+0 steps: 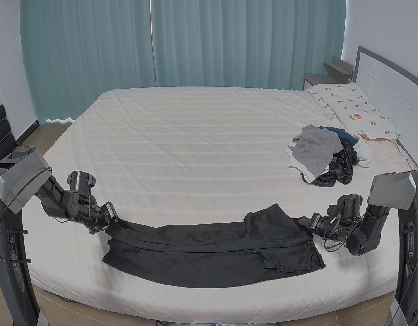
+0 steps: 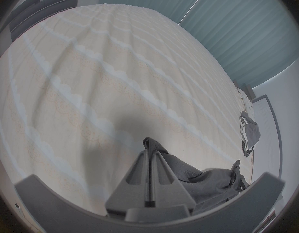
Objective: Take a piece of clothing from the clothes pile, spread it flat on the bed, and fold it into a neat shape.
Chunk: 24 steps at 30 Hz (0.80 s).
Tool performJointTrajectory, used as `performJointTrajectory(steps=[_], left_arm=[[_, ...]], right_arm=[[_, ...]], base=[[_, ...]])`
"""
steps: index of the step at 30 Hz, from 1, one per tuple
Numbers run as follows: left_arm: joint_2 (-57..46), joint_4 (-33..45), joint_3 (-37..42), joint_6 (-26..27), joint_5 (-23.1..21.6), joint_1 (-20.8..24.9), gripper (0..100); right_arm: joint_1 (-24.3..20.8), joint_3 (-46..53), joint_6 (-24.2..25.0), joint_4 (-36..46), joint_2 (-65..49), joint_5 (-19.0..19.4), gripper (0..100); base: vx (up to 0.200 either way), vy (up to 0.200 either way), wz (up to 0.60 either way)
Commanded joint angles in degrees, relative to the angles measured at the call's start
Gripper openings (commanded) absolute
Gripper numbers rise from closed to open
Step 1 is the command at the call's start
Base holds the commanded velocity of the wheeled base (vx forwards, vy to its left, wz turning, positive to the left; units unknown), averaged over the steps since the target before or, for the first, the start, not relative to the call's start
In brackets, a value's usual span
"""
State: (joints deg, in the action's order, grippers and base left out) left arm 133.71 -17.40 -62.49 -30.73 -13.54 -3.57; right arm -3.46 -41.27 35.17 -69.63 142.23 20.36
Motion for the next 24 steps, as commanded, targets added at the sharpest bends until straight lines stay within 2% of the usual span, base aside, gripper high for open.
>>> performJointTrajectory(steps=[1,11,19,20,24], left_arm=[[0.1,0.0,0.0,0.0,0.0,-0.1,0],[0.2,0.1,-0.5,-0.1,0.0,0.0,0],[0.5,0.5,-0.8,0.0,0.0,0.1,0],[0.5,0.6,-0.8,-0.1,-0.1,0.1,0],[0.2,1.8,-1.4,-0.1,-0.1,0.2,0]], right_arm=[[0.3,-0.1,0.0,-0.1,0.0,0.0,0],[2.1,-3.3,0.1,-1.0,1.9,-2.6,0],[2.1,-3.1,0.0,-0.9,2.0,-2.7,0],[2.1,-3.0,0.0,-0.9,2.0,-2.7,100],[1.9,-2.1,0.0,-0.9,1.6,-2.7,100]], base=[[0.0,0.0,0.0],[0.0,0.0,0.0],[0.0,0.0,0.0],[0.0,0.0,0.0],[0.0,0.0,0.0]])
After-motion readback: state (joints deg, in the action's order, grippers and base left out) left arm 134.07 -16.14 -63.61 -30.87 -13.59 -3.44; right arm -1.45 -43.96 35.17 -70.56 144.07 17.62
